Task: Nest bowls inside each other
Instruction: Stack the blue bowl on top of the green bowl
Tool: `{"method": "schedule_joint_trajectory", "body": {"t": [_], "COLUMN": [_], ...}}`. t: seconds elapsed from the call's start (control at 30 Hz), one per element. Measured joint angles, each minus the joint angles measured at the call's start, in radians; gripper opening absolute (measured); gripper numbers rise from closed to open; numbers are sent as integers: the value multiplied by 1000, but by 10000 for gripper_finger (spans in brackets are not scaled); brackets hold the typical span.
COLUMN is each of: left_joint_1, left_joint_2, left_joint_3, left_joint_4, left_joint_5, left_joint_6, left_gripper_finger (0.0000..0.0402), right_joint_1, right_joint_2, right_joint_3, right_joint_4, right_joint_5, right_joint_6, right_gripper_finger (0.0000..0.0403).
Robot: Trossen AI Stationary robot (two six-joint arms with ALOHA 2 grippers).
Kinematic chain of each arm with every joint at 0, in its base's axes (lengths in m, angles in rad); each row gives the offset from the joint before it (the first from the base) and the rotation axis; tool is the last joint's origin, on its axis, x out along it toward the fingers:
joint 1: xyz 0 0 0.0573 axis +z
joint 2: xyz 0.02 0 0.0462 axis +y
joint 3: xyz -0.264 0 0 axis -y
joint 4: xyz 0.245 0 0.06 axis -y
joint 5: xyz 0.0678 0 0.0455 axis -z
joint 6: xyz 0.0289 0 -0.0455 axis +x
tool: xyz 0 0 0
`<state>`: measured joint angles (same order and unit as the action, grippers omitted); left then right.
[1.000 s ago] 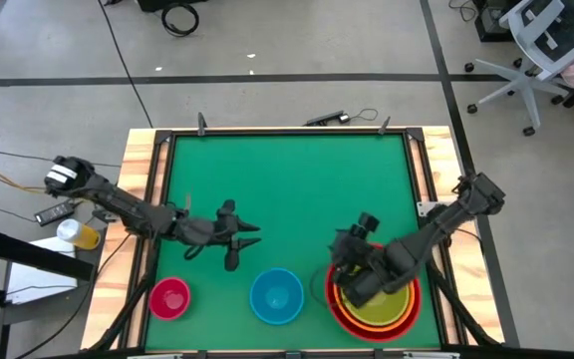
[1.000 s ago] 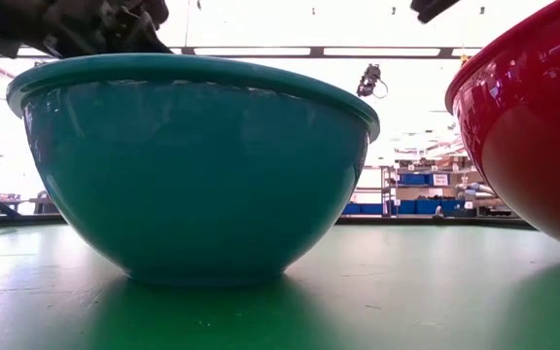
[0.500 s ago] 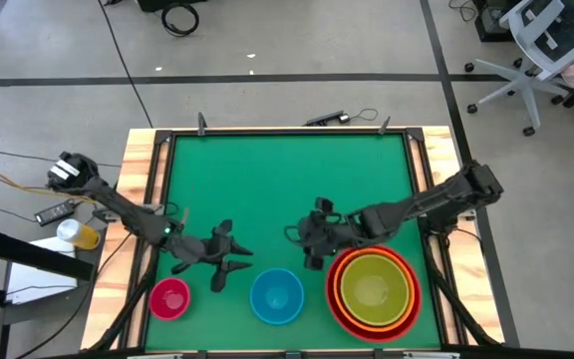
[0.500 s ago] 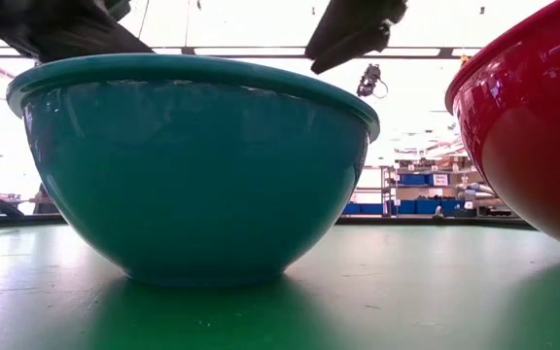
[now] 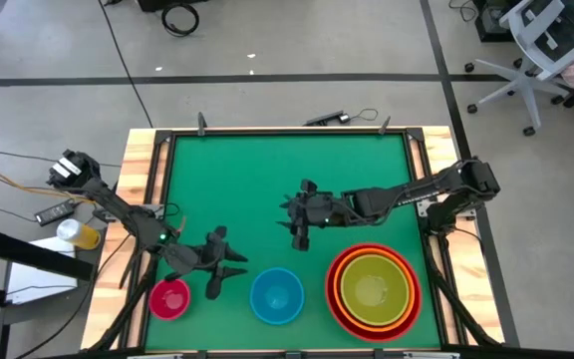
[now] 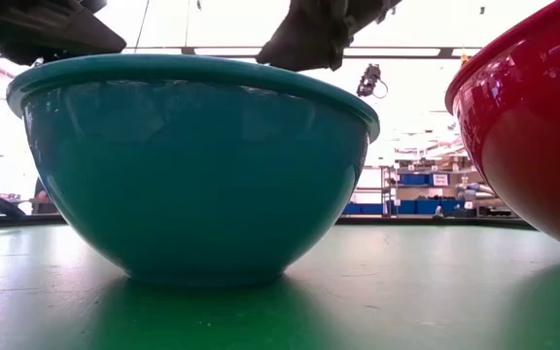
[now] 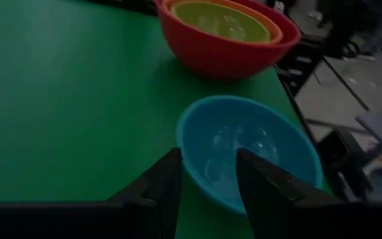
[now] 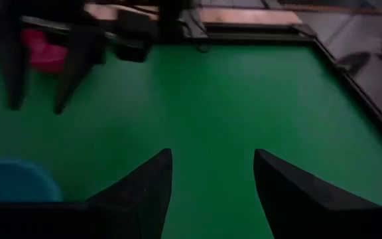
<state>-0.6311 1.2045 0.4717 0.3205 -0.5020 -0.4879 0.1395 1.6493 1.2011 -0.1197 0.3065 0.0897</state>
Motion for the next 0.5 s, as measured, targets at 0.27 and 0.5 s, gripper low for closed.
{"method": "schedule_joint_trajectory", "body": {"t": [0.27, 0.5], "left_joint_1": [35, 46], "left_joint_2": [1, -1], "left_joint_3": [0, 0], "left_joint_4": [-8, -141], "left_joint_5": [-81, -24], "left_joint_6": [-73, -215], "left_gripper_finger": [163, 191], "right_joint_1": [-45, -68], "right_joint_2": [0, 0], "right_joint_3": [0, 0], "right_joint_4": [-18, -140], "right_joint_5": [88, 93], "right_joint_6": [-73, -125], "right_gripper_finger": [215, 215]}}
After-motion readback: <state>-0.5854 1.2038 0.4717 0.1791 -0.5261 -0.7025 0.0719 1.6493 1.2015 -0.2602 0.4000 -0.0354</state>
